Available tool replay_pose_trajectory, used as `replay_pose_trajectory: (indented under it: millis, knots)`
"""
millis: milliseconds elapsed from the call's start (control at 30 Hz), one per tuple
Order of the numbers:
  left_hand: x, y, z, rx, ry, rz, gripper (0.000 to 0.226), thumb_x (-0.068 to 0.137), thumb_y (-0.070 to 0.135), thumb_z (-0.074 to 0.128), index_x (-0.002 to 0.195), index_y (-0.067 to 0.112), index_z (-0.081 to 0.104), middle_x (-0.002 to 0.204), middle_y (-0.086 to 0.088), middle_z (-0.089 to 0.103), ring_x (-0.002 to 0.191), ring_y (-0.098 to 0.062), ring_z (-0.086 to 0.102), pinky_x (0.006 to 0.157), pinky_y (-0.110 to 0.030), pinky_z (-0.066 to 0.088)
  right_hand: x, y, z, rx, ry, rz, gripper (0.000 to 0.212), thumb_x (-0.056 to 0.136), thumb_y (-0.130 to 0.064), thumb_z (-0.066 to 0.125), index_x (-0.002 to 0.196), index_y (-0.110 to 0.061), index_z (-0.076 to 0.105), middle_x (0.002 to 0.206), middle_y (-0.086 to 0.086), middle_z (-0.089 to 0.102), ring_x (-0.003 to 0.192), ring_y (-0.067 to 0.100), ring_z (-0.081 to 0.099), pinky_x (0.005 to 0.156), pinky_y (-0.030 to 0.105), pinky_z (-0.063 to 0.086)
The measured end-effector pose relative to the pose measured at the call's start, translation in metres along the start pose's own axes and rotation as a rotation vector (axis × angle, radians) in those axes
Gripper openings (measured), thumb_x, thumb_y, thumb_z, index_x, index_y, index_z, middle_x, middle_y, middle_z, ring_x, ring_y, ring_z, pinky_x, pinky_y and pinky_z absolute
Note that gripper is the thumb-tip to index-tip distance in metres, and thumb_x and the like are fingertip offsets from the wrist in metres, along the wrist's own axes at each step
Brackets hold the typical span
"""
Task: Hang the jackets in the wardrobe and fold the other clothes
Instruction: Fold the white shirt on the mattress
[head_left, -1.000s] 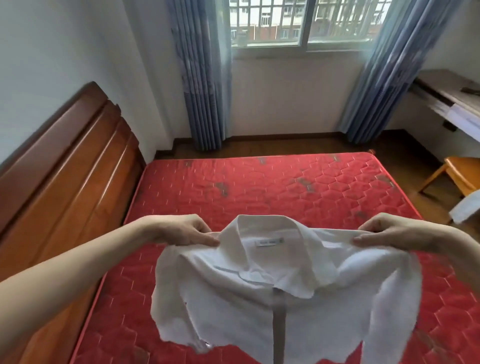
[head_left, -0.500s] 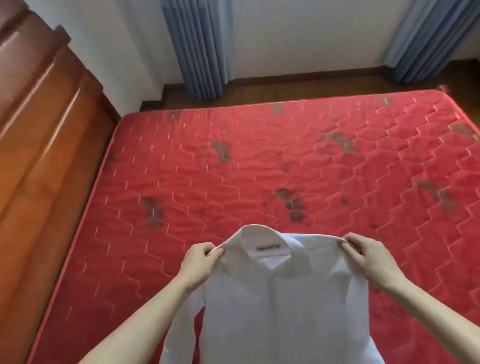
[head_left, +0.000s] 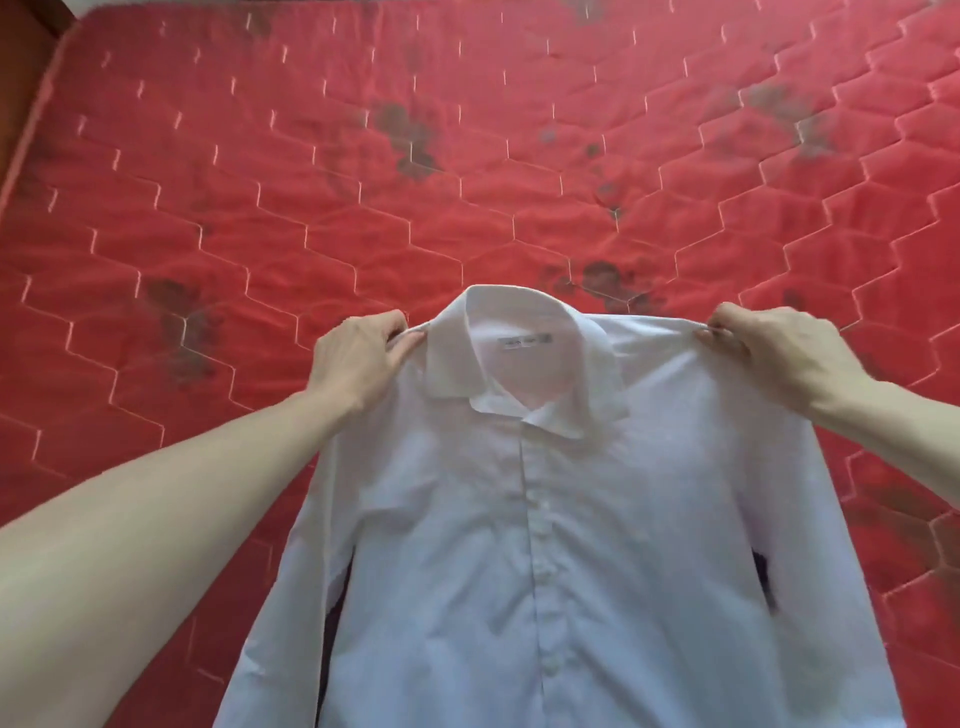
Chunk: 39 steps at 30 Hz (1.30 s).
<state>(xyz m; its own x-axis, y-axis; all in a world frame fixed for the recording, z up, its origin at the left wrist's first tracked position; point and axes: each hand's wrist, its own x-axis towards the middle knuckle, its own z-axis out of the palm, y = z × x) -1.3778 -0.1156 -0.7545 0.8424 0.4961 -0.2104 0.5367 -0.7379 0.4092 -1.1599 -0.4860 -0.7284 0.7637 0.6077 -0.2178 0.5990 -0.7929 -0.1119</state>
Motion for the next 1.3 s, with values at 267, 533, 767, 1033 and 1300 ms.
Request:
replay_pose_trajectory:
  millis: [267, 533, 767, 1033, 1300]
  knots:
    - [0.088, -0.008, 0.009, 0.131, 0.041, -0.050, 0.047, 0.098, 0.060, 0.057, 0.078, 0.018, 0.063, 0.081, -0.005, 0.065, 0.086, -0.035, 0.063, 0.072, -0.039, 0.042, 0.099, -0.003, 0.024, -0.090, 0.060, 0.035, 0.031, 0.103, -0.036, 0.059, 0.102, -0.005, 0.065, 0.093, 0.034, 0.063, 0.084, 0.052, 0.064, 0.067, 0.045, 0.040]
    - [0.107, -0.008, 0.022, 0.552, 0.109, 0.005, 0.040, 0.106, 0.037, 0.047, 0.125, 0.003, 0.054, 0.124, -0.024, 0.058, 0.116, -0.042, 0.053, 0.091, -0.052, 0.042, 0.131, -0.004, 0.026, -0.011, 0.066, 0.186, 0.042, 0.103, -0.039, 0.054, 0.127, -0.006, 0.055, 0.122, 0.028, 0.062, 0.115, 0.048, 0.059, 0.087, 0.052, 0.046]
    - [0.038, 0.010, 0.048, 0.423, 0.072, 0.371, 0.046, 0.102, 0.031, 0.052, 0.140, 0.004, 0.051, 0.141, -0.018, 0.053, 0.133, -0.037, 0.046, 0.105, -0.051, 0.038, 0.029, 0.033, 0.062, 0.127, -0.115, 0.521, 0.033, 0.105, -0.021, 0.037, 0.130, -0.002, 0.047, 0.128, 0.029, 0.059, 0.116, 0.047, 0.058, 0.085, 0.049, 0.041]
    - [-0.020, 0.104, 0.084, 0.364, -0.147, 0.415, 0.058, 0.111, 0.039, 0.032, 0.162, 0.012, 0.025, 0.170, -0.007, 0.023, 0.159, -0.026, 0.013, 0.129, -0.041, 0.012, -0.083, 0.049, 0.069, 0.257, -0.377, 0.621, 0.029, 0.098, -0.038, 0.047, 0.112, -0.014, 0.047, 0.101, 0.011, 0.064, 0.091, 0.034, 0.062, 0.076, 0.041, 0.047]
    - [-0.038, 0.198, 0.134, 0.341, -0.196, 0.305, 0.059, 0.112, 0.040, 0.027, 0.163, 0.013, 0.020, 0.171, -0.005, 0.022, 0.159, -0.023, 0.013, 0.129, -0.040, 0.010, -0.101, 0.131, 0.066, 0.437, -0.273, 0.572, 0.020, 0.099, -0.023, 0.057, 0.089, -0.010, 0.068, 0.089, 0.004, 0.070, 0.084, 0.025, 0.061, 0.069, 0.036, 0.042]
